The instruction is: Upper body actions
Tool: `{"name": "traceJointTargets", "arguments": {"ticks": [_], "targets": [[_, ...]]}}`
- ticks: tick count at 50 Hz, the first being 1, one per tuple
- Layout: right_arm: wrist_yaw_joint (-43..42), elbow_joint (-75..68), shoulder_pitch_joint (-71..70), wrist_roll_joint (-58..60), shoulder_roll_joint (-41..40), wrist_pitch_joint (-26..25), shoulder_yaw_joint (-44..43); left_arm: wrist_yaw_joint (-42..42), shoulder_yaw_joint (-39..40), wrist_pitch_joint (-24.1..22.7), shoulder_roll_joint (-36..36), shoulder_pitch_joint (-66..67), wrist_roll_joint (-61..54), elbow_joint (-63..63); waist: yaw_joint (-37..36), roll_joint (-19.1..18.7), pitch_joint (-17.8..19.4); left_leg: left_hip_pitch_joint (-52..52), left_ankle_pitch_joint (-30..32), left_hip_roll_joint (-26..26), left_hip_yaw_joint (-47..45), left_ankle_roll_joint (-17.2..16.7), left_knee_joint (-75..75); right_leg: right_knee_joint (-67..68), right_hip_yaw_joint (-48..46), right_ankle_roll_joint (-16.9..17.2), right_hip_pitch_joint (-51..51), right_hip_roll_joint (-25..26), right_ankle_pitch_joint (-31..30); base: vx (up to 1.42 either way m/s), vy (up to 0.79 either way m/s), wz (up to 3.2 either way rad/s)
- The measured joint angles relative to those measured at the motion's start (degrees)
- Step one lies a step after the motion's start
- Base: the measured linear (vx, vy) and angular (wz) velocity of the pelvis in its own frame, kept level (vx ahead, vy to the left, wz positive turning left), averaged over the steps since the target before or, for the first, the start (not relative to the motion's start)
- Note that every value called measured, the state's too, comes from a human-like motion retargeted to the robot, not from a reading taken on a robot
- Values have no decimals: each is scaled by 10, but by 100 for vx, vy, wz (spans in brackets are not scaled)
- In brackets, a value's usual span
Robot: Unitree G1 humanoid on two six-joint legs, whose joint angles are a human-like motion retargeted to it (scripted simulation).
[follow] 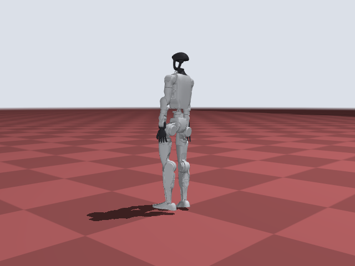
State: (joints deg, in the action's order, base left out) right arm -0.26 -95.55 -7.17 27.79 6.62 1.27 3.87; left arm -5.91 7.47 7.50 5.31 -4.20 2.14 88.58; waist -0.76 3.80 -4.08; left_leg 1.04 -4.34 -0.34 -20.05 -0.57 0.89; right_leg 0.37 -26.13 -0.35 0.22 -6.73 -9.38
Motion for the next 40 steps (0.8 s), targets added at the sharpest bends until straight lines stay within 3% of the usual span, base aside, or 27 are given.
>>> {"name": "traceJointTargets", "arguments": {"ticks": [3, 5, 12, 18, 22, 26, 33, 40], "targets": [[-19, -19, 101, -17, 37, -99, -37, -11, -57, -30, 4, -84, 28, -84, 11, -1, 0, 2, -1, 1, 2, 2, 0, -2, -5, 0, 1, 2, -1, 0, 0, 0], [-31, -19, 162, -37, 57, -137, -66, -4, -88, -51, 11, -124, 49, -147, 17, -4, -2, 5, -2, 2, 1, 3, 0, -3, -4, -1, -2, 4, -1, 2, -2, -25], [-84, -19, 281, -95, 97, -108, -186, 97, -142, -99, 92, -185, 135, -323, 35, -11, 0, 5, -7, 3, -9, 3, -2, -2, 10, -7, -13, 8, -6, -4, -3, -40], [-124, -19, 291, -205, 95, -98, -213, 188, -156, -131, 100, -173, 200, -304, 33, -13, 2, -1, -8, 5, -18, 3, -1, -2, 13, -8, -15, 10, -9, -3, 0, -19], [-89, -19, 245, -229, 70, -96, -178, 211, -169, -109, 86, -138, 239, -219, 27, -14, -1, 1, -6, 5, -13, 4, -1, -1, 7, -8, -13, 9, -7, -2, 2, 12], [-39, -19, 164, -218, 44, -91, -87, 162, -150, -60, 53, -70, 235, -113, 14, -11, -1, 0, -4, 6, -7, 3, -2, 1, 6, -9, -10, 8, -5, -1, 1, 24], [71, 34, -42, -100, -20, -24, 49, 19, 29, 10, 12, 118, 109, 48, -2, -10, 5, -5, 1, 8, -10, -1, 0, 5, 24, -11, -10, 8, -1, -1, -1, 16], [106, 194, -164, -97, -62, 51, 86, 7, 123, 59, 29, 294, 33, 88, 12, -9, 11, -2, 6, 11, -1, -5, -2, 7, 25, -10, -6, 11, 5, 0, -4, 29]]}}
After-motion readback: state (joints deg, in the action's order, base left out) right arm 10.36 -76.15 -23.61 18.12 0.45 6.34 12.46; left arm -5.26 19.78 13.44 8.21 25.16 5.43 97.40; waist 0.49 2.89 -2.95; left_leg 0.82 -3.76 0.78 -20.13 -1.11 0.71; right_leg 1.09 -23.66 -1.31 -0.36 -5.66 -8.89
